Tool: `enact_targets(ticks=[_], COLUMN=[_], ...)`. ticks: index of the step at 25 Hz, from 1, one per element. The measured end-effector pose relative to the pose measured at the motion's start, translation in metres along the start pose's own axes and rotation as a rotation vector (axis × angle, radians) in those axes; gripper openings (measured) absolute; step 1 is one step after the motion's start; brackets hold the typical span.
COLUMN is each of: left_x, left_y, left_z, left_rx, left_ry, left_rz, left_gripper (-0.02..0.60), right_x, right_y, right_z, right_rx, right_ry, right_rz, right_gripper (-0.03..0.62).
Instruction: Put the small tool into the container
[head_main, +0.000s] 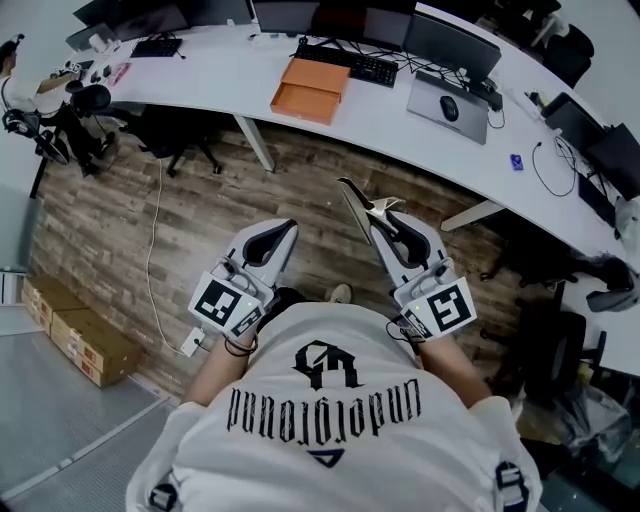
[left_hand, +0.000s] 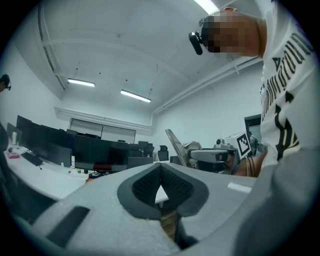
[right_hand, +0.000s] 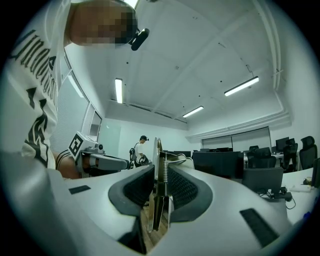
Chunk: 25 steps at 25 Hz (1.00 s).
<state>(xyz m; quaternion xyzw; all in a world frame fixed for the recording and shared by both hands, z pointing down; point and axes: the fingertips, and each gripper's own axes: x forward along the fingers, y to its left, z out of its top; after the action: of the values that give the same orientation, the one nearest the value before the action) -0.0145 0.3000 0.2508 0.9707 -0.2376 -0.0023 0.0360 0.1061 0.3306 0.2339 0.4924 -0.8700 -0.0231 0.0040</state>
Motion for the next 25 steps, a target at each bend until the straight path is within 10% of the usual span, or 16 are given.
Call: enact_targets(ticks=[25], left_x=[0.065], left_y=[0.083], left_z=[-0.002], left_rx=[-0.026], left_ry=[0.014], left_rz=[-0.071], left_gripper=[0.014], right_x=[0.069], right_y=[-0.067], right_z=[-0.015], right_rx=[0.025], right_ry=[0.034], right_rz=[-0.08], right_gripper=[0.092])
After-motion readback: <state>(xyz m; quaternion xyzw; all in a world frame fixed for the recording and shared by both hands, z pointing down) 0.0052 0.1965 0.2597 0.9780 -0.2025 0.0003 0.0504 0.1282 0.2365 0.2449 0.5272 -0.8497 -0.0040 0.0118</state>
